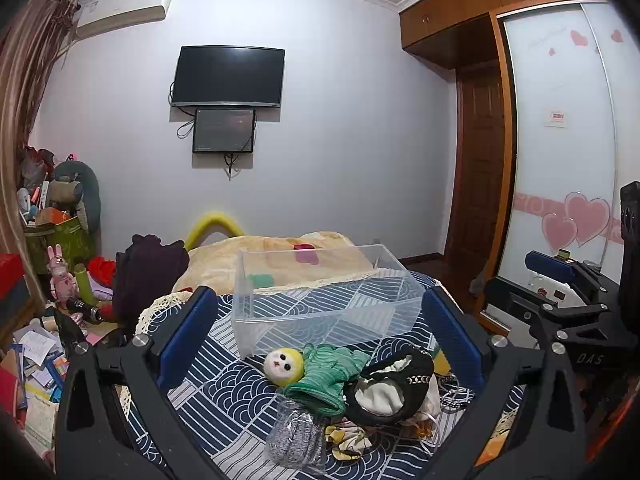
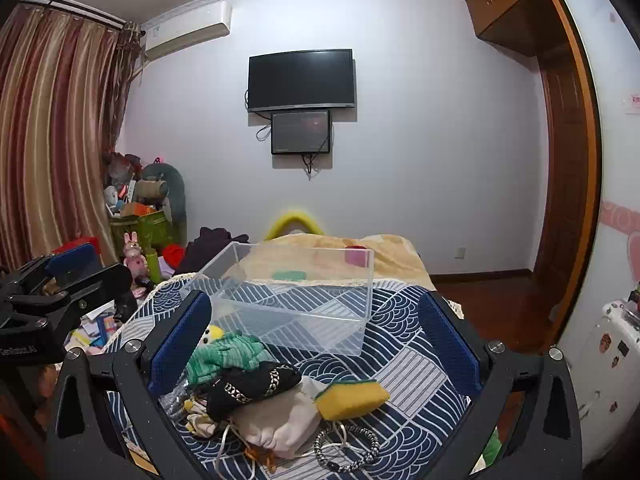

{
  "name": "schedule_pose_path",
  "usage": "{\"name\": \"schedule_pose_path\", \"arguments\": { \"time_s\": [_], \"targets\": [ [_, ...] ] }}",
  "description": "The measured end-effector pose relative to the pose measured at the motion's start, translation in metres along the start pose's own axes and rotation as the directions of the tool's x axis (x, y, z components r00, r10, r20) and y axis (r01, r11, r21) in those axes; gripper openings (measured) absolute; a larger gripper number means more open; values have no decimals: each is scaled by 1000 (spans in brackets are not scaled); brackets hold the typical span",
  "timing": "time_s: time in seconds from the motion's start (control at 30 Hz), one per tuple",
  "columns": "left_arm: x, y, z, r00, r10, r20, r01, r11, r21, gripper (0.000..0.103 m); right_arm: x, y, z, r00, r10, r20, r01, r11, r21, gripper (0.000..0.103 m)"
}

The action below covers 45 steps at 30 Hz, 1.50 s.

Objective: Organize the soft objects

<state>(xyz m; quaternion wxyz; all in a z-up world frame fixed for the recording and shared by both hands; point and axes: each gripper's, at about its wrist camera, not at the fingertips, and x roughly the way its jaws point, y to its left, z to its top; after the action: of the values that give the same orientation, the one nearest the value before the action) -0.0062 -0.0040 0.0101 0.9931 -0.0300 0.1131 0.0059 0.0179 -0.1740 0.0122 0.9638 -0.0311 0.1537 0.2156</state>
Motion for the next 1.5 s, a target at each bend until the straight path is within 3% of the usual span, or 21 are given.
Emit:
{"name": "schedule_pose_path", "arguments": {
  "time_s": [1.5],
  "targets": [
    [-1, -1, -4, 1000, -21, 8, 21, 1000, -14, 103, -8, 7, 6, 1000, 6, 21, -6, 1000, 1, 103]
  ]
}}
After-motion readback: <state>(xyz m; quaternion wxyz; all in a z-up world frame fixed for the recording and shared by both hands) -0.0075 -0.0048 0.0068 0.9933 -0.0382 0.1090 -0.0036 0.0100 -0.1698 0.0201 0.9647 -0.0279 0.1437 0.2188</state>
